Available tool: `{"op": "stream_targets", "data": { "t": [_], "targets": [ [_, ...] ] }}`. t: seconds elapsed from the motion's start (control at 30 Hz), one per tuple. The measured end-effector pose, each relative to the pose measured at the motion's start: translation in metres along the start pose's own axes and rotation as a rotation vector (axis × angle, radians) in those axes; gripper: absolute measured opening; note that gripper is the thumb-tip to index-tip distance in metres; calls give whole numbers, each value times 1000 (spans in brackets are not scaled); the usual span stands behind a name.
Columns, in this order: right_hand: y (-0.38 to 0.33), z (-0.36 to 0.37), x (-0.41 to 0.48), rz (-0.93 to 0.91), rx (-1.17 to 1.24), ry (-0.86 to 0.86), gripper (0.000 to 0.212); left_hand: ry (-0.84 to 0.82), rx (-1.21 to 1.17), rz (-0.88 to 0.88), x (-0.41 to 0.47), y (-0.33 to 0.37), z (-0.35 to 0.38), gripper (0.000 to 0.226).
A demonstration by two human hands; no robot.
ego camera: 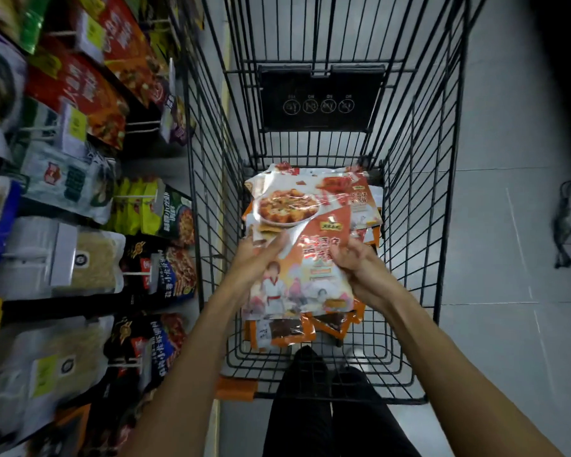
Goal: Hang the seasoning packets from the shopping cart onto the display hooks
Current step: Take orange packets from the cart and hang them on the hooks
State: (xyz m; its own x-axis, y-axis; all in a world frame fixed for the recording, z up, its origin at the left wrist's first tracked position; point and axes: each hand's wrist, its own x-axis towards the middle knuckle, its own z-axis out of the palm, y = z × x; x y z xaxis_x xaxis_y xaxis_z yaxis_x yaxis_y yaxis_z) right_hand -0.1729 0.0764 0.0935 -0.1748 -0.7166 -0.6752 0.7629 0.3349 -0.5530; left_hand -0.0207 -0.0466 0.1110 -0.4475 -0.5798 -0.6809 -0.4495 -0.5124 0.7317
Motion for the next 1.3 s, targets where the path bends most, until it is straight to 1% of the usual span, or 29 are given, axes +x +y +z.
{"op": "stream_targets", "data": {
  "t": [0.07, 0.13, 0.23, 0.3, 0.37, 0.4, 0.43, 0.47, 0.5, 0.53, 0.57, 0.67, 0.73, 0.77, 0.83, 0.9, 1.0, 1.03, 1.13, 1.17, 1.2, 1.3],
  "targets": [
    [7, 6, 9, 8, -14, -16, 21, -13, -105, -133, 11, -11, -10, 76],
    [22, 8, 20, 5, -73, 26, 18, 24, -88, -201, 24, -27, -20, 80],
    [51, 1, 37, -39, -277, 122, 9, 130, 9, -241, 41, -49, -30, 80],
    [69, -14, 50, -92, -423, 297, 14, 246, 19, -212, 53, -61, -33, 67],
    [80, -39, 62, -115, -513, 567, 19, 353, 26, -175, 65, -67, -33, 54],
    [83, -52, 67, -117, -556, 691, 21, 388, 54, -153, 71, -70, -33, 52],
    [84, -65, 72, -109, -602, 783, 23, 413, 106, -138, 75, -72, -32, 52],
    [86, -76, 77, -104, -638, 837, 27, 429, 166, -123, 79, -74, -31, 50],
    [87, -85, 83, -84, -647, 856, 30, 445, 203, -104, 83, -77, -31, 40],
    [89, -92, 90, -57, -632, 852, 33, 455, 202, -92, 85, -79, -30, 29],
    [90, -95, 98, -14, -607, 841, 36, 457, 183, -80, 86, -80, -30, 25],
    [92, -95, 121, 75, -559, 847, 45, 431, 153, -45, 88, -85, -29, 19],
    [91, -93, 131, 122, -503, 868, 51, 449, 167, -25, 89, -87, -28, 18],
    [90, -91, 135, 153, -439, 861, 49, 458, 178, -17, 90, -88, -27, 21],
    [89, -87, 139, 209, -292, 820, 37, 461, 184, -7, 91, -90, -24, 27],
    [87, -85, 142, 249, -241, 789, 36, 446, 159, -24, 92, -90, -23, 29],
    [84, -87, 144, 220, -250, 755, 34, 429, 92, -64, 93, -91, -24, 20],
    [84, -88, 144, 215, -242, 729, 31, 425, 75, -67, 93, -91, -24, 23],
    [81, -88, 137, 207, -198, 622, 16, 414, 38, -85, 90, -93, -27, 40],
    [81, -89, 133, 201, -186, 595, 11, 413, 31, -81, 89, -93, -27, 41],
    [81, -90, 128, 185, -189, 585, 8, 415, 29, -80, 87, -93, -27, 39],
    [81, -93, 107, 87, -285, 611, 14, 427, 53, -57, 79, -89, -26, 23]
  ]
}}
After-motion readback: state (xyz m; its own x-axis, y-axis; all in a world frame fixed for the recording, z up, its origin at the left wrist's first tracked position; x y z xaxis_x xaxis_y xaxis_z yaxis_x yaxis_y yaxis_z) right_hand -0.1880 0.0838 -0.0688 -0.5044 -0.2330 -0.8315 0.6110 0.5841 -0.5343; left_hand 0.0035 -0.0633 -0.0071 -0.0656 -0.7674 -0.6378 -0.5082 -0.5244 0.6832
